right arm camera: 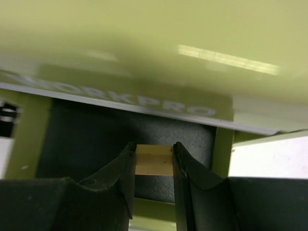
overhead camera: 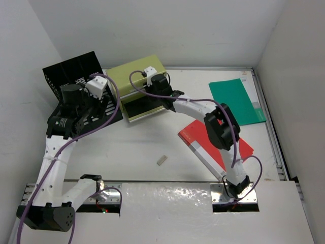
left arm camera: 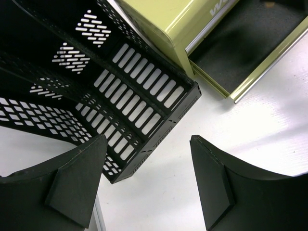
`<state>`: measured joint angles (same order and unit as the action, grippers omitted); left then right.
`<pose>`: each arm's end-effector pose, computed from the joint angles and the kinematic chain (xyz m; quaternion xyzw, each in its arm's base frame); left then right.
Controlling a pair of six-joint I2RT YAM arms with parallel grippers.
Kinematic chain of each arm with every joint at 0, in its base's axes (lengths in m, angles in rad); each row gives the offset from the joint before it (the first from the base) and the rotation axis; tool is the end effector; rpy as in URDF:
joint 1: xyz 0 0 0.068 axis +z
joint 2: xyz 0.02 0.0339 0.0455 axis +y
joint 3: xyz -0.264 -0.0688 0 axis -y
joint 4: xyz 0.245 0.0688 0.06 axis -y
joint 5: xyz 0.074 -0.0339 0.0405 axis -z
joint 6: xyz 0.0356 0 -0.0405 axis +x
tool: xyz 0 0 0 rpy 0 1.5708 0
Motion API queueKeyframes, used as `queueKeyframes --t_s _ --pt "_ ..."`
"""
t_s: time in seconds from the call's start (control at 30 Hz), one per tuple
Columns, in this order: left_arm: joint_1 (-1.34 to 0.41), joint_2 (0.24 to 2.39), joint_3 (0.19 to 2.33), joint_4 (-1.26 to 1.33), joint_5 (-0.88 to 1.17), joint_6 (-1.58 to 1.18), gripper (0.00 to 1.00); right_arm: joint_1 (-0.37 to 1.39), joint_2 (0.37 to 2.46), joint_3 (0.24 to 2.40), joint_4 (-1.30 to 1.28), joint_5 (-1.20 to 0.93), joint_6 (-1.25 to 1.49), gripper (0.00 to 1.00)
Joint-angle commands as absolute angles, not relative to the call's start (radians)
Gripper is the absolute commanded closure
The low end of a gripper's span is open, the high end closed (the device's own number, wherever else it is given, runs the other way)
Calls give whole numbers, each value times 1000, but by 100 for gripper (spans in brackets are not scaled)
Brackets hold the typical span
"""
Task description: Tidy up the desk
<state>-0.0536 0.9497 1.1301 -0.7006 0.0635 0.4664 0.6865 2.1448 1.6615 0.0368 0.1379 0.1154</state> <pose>0.1913 -0.0125 0.3767 0.2377 0.8316 0.0758 0.4962 0.3950 0.3174 0.2273 -0.2025 0.8203 0.1539 0.5123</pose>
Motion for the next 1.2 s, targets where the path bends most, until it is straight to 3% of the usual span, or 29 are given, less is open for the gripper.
queueKeyframes --t_s 0.0,0.1,0.27,0.47,0.67,0.87,1.07,1.17 --pt "-64 930 1132 -667 52 474 31 696 2175 1657 147 215 182 100" --pt "-63 933 1132 -667 52 483 31 698 2174 1634 158 239 187 99" --pt "-64 942 1135 -663 63 485 31 696 2163 1595 157 252 172 57" --pt "-64 939 1154 -716 139 511 32 698 2091 1523 156 226 158 29" --pt "-64 966 1247 -802 187 517 32 696 1896 1392 118 170 130 27" --pt "-87 1017 1289 -903 397 439 32 638 1484 1003 43 65 190 15" --pt "-393 1146 1230 -884 261 354 31 566 1267 764 -55 101 222 14" --pt "-480 1199 1169 -842 217 351 21 558 1186 703 -64 156 219 13"
